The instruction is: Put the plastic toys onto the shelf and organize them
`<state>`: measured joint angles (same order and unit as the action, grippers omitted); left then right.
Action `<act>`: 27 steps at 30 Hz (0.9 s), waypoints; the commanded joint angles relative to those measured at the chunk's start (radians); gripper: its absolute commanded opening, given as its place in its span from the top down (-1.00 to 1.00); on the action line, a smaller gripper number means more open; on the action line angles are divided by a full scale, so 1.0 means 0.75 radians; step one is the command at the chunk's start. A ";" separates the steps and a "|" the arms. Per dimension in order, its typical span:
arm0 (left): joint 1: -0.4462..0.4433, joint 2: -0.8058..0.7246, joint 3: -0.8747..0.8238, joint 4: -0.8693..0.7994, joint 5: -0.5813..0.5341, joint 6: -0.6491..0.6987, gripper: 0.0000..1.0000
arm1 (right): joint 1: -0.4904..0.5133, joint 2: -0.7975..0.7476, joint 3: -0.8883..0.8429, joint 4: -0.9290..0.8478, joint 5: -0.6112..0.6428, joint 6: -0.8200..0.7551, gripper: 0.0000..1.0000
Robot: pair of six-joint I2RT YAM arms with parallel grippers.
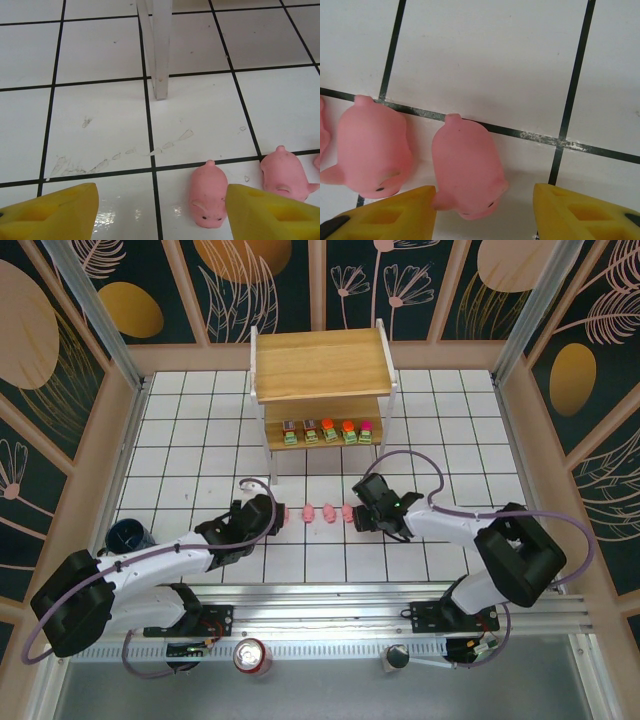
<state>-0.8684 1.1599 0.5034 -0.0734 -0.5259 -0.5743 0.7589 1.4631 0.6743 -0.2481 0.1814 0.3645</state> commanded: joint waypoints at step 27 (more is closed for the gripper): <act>0.046 0.034 -0.058 0.098 0.057 0.059 -0.38 | -0.004 0.037 0.089 -0.015 0.095 -0.045 0.43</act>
<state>-0.8421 1.1755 0.4614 -0.0250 -0.4931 -0.5495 0.7525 1.5269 0.7269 -0.2352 0.2134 0.3161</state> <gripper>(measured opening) 0.688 0.288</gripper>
